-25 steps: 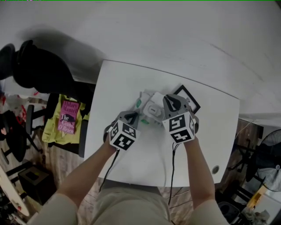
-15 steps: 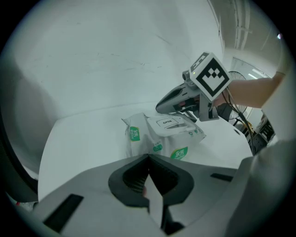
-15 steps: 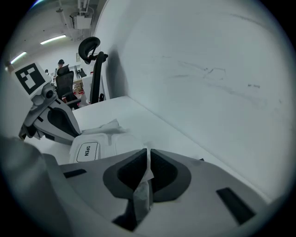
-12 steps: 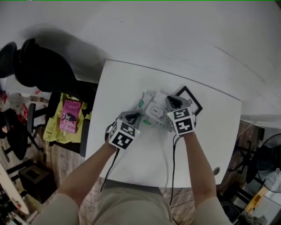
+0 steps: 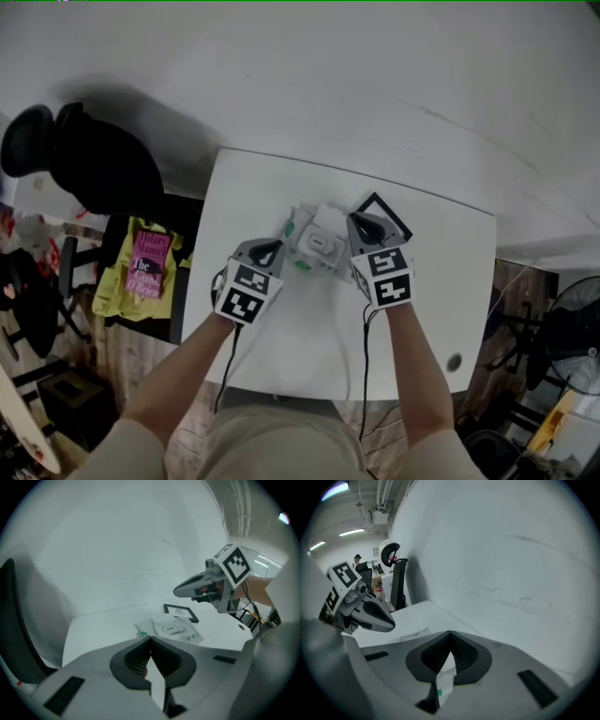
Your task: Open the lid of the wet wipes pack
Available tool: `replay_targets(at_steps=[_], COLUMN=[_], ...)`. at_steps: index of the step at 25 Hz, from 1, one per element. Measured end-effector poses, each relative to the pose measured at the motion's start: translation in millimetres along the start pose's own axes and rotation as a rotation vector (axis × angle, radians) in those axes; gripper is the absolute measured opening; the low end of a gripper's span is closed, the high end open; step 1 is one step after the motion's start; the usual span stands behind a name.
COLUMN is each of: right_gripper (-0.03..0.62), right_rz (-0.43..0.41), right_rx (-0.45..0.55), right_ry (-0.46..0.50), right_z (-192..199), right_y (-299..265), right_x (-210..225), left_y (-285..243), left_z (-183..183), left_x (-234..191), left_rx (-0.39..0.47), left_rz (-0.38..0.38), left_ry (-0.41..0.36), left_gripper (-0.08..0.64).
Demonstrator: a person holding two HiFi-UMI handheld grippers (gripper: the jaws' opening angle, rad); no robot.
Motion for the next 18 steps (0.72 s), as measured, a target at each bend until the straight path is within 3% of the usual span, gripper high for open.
replay_targets(at_steps=[8,18], right_gripper=[0.025,0.025], right_rz=[0.03,0.025], right_rx=[0.26,0.508], right_ry=[-0.031,-0.087], right_z=[-70.9,-114.9], right_y=[117.1,246.7], right_x=[-18.0,-60.7], left_y=[86.7,197.2], left_z=[-61.9,-93.8], left_x=[-9.0,19.3], left_rx=[0.168,0.332], left_rz=[-0.083,-0.138], left_ry=[-0.048,-0.122], left_gripper=[0.021,0.021])
Point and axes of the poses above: the fingertips, and each gripper's own axes: y backward along the fingers, x to its right, z out of its underside, the point moved 2 cm from there along y, backward along the fingers, and after that the axes turned 7 degrees about -x, right-handed, at the moved point
